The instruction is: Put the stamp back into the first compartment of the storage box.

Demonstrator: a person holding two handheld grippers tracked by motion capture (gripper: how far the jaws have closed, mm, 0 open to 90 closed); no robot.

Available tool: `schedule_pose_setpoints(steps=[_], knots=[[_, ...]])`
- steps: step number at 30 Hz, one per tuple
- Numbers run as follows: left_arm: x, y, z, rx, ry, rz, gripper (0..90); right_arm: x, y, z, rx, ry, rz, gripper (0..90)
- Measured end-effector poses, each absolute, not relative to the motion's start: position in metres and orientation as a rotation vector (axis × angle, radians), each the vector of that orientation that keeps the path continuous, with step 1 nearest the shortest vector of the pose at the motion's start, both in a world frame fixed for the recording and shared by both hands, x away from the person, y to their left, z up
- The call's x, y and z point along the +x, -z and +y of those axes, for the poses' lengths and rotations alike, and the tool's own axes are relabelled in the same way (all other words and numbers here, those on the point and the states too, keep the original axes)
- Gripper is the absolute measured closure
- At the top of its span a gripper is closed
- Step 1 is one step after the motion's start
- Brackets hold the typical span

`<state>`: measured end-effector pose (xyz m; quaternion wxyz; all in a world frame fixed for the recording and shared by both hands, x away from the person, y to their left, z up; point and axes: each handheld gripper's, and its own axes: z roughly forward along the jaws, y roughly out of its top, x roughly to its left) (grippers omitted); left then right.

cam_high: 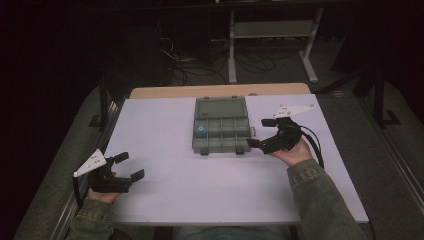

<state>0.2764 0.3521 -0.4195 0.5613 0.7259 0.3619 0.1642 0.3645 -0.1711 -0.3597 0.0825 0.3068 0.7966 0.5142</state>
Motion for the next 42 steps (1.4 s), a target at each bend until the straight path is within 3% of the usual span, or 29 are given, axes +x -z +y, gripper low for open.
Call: schedule_pose_setpoints(steps=[42], knots=[[0.277, 0.42, 0.352, 1.707, -0.38, 0.853, 0.0, 0.313, 0.391, -0.221, 1.012, -1.619, 2.223, 0.0]])
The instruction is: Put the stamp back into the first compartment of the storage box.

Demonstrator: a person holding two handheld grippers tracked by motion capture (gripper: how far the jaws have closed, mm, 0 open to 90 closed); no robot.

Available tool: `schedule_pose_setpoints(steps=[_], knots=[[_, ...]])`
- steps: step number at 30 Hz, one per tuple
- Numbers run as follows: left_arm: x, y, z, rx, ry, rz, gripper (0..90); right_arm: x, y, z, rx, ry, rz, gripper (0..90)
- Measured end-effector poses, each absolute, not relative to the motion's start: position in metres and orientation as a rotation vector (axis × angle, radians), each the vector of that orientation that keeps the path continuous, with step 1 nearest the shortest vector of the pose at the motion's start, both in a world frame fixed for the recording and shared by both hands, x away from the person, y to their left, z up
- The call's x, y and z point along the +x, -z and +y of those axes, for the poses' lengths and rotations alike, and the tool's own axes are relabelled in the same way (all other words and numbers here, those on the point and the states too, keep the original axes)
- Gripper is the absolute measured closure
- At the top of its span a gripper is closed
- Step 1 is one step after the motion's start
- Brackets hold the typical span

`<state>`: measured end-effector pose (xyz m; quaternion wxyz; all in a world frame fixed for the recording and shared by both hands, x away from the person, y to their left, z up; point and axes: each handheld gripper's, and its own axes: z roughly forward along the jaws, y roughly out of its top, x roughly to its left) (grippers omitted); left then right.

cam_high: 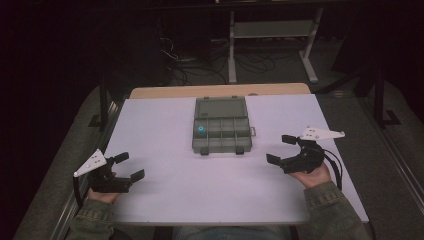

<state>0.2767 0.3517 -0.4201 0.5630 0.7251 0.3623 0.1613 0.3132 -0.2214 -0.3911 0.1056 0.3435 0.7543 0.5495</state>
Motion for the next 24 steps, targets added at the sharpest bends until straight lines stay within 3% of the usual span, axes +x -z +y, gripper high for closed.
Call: schedule_pose_setpoints(steps=[24], knots=[[0.276, 0.42, 0.351, 1.716, -0.376, 0.844, 0.0, 0.291, 0.407, -0.249, 1.077, -1.612, 2.11, 0.0]])
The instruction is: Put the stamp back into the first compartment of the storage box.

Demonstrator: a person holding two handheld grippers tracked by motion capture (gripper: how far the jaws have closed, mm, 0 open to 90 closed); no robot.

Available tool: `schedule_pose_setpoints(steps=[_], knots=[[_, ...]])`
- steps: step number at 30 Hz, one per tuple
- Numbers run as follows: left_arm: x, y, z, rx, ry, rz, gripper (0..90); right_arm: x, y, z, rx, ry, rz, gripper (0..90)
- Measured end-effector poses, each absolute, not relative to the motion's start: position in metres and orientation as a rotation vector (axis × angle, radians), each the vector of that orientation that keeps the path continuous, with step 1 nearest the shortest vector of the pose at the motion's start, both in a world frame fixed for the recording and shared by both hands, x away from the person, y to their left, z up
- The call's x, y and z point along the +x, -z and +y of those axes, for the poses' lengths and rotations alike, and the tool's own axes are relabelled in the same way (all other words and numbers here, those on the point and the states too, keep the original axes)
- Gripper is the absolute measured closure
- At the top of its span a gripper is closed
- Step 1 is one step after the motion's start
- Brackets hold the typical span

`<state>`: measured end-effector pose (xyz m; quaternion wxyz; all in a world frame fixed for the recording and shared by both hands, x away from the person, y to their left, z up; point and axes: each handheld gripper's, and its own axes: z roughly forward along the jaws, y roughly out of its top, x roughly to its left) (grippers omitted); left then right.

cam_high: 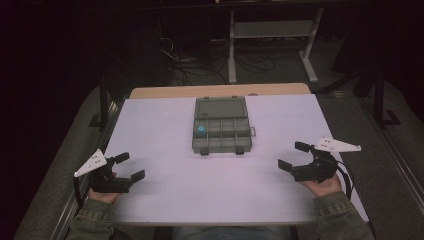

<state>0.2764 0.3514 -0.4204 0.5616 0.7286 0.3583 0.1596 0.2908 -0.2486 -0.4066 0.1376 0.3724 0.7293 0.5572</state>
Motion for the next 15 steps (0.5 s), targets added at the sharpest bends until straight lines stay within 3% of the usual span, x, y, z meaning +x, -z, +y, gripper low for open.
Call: schedule_pose_setpoints(steps=[15], knots=[[0.2766, 0.4202, 0.3511, 1.719, -0.374, 0.841, 0.0, 0.2827, 0.4153, -0.2544, 1.096, -1.617, 2.08, 0.0]])
